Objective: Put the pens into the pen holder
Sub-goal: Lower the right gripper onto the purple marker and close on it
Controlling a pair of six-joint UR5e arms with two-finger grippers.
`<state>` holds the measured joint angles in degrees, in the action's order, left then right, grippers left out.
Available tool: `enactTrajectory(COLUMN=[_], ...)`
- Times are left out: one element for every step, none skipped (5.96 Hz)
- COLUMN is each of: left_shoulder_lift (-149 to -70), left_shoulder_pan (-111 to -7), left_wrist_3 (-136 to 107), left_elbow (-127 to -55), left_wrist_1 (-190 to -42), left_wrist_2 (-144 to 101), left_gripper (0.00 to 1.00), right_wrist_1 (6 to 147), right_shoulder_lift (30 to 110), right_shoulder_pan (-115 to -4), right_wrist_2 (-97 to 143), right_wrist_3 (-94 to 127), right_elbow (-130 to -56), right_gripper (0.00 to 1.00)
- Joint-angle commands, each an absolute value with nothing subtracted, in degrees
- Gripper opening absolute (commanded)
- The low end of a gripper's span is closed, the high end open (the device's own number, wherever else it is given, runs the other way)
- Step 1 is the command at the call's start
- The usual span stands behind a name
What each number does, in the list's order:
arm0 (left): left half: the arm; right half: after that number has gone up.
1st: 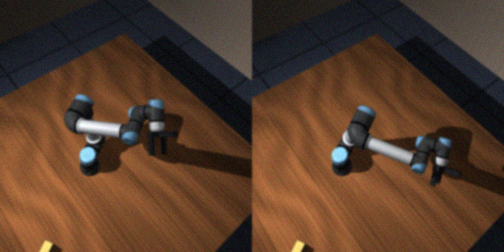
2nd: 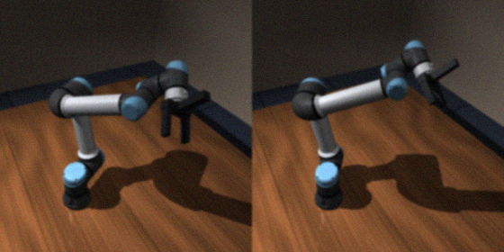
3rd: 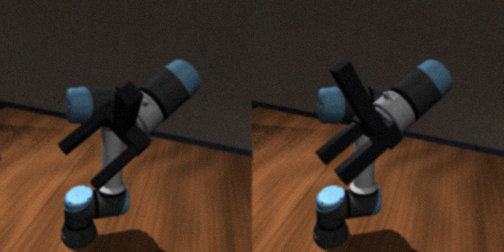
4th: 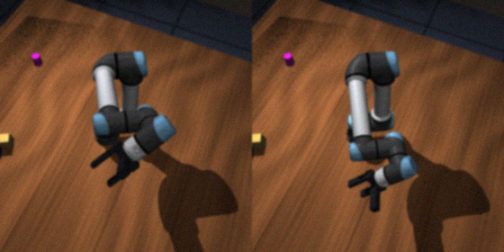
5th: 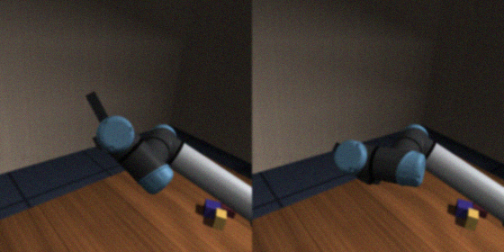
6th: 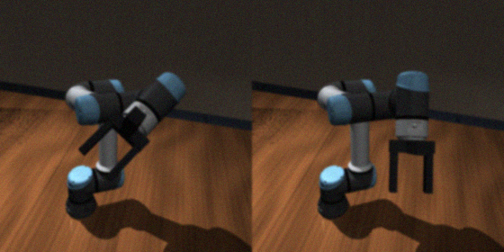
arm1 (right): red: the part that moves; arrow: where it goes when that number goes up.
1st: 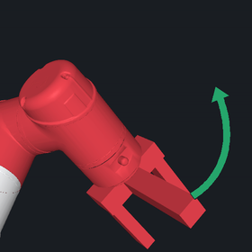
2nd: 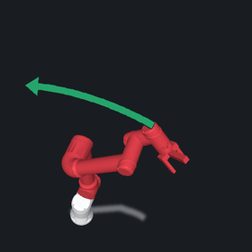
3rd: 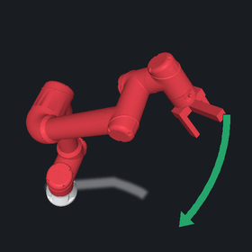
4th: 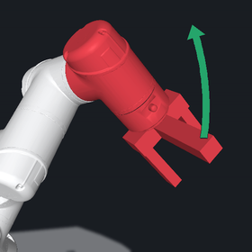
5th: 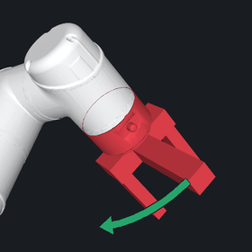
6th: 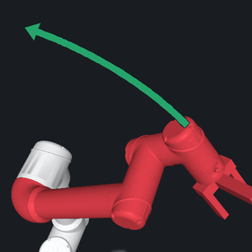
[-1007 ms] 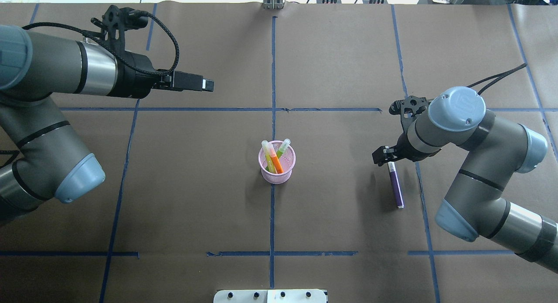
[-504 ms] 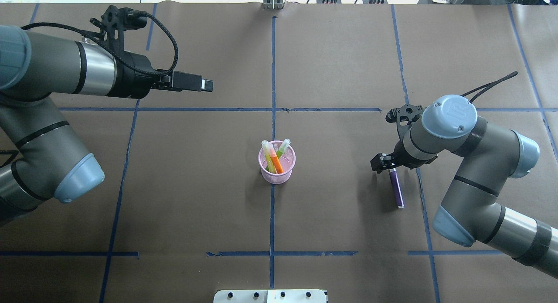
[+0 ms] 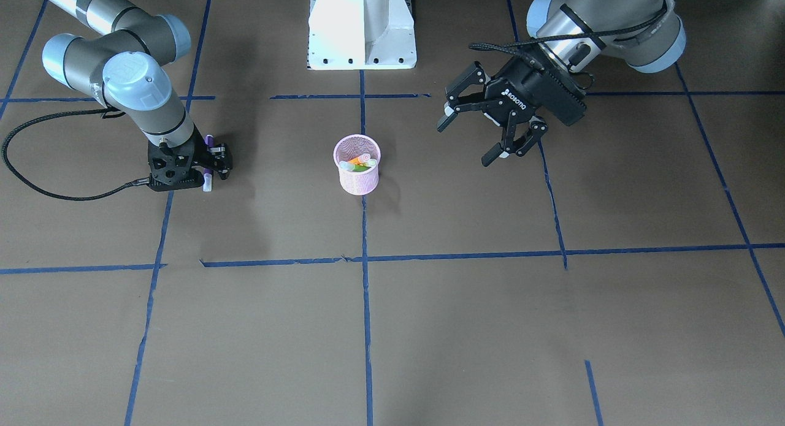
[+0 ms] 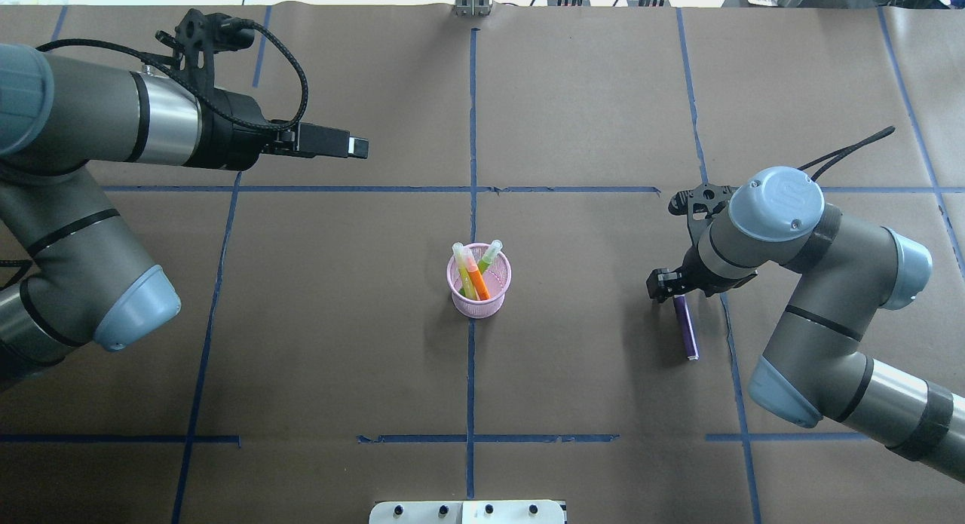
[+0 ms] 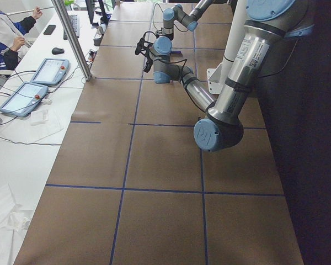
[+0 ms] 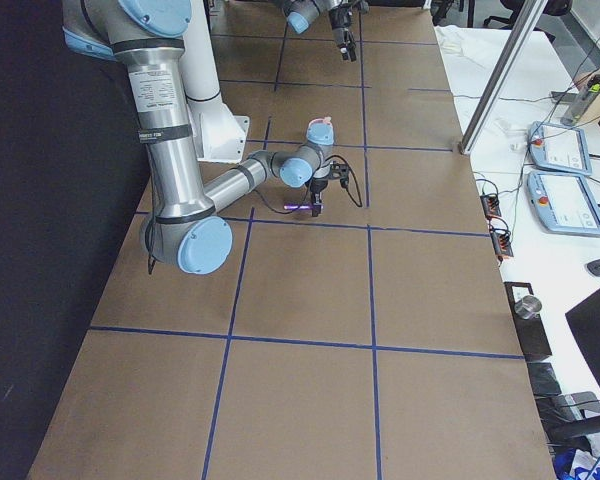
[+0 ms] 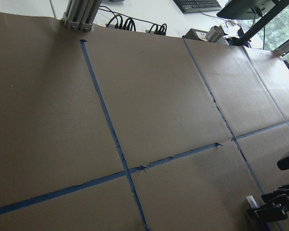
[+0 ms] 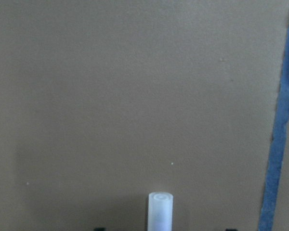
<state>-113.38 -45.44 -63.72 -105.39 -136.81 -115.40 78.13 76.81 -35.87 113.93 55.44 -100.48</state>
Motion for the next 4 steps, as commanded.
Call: enactTrajectory(left_shoulder_lift=[-113.38,-113.38,-113.38,-113.38], left_shoulder_pan=[-45.44,-45.44,-45.44,-45.44], left_wrist_3=[-63.72,-63.72,-63.72,-63.72], left_elbow=[-105.38,-105.38,-105.38,-105.29], left_wrist_1=[-136.93,-137.02,-137.02,-137.11], left_wrist_2=[-115.4,-115.4,-115.4,-115.4], left_gripper=[1.0,1.0,1.0,1.0], right_wrist_1=[78.13,78.05,78.05,77.96], right_shoulder_lift=[76.82,76.82,76.82,76.73], right_shoulder_pan=[-35.6,-35.6,-35.6,-35.68], right_wrist_2=[113.99,113.99,114.08,114.17], right_wrist_3=[55.37,55.28,55.2,55.28], right_elbow=[-100.37,-100.46,-100.55,-101.07], right_gripper=[0.35,0.16,0.03,0.0])
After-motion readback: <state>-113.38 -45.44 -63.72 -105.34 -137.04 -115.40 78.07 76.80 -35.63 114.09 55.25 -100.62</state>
